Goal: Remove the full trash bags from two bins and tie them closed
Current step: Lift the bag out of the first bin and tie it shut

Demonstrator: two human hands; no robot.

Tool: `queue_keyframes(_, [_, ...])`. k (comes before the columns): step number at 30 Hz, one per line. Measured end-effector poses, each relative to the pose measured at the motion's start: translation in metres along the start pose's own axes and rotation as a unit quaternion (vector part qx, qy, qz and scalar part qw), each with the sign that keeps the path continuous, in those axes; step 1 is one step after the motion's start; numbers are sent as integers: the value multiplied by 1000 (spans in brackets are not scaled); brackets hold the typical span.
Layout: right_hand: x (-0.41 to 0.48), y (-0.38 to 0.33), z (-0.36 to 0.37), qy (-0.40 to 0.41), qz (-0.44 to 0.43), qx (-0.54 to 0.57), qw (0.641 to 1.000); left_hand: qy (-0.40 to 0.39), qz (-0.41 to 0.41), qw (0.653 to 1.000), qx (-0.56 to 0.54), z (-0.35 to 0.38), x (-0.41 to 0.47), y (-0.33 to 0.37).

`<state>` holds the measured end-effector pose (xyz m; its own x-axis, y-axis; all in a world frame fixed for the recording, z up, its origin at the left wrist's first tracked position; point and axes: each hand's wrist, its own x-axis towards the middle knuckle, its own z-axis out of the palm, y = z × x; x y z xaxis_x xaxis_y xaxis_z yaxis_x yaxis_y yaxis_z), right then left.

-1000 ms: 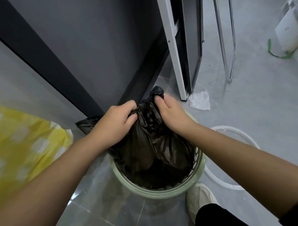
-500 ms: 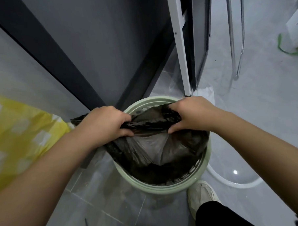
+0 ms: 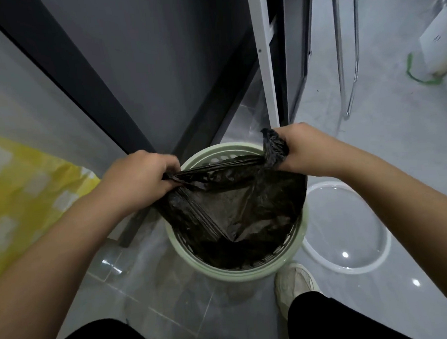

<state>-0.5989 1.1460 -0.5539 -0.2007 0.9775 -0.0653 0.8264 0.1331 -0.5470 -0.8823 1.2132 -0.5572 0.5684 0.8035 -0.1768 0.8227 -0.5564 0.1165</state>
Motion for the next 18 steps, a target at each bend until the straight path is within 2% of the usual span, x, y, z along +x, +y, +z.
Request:
queue_keyframes(3, [0,0,-2,16,17,-18,1000,23,9,999,20,-5,-5,-1])
queue_keyframes(7, [0,-17,-6,46,13,160,986,100,22,994,-42,-8,-9,5])
queue_keyframes(9, [4,-29,0,41,2,196,980,111,44,991,-54,-7,-7,16])
queue_keyframes(13, [16,-49,30,-30,-22,231,972,139,68,977,-145,-8,1,31])
queue_keyframes(15, [23,-55,44,-52,-47,214,974,143,71,970,-185,-10,3,35])
queue_keyframes(18, [32,-56,58,-28,-29,197,980,139,61,967,-206,-9,2,36])
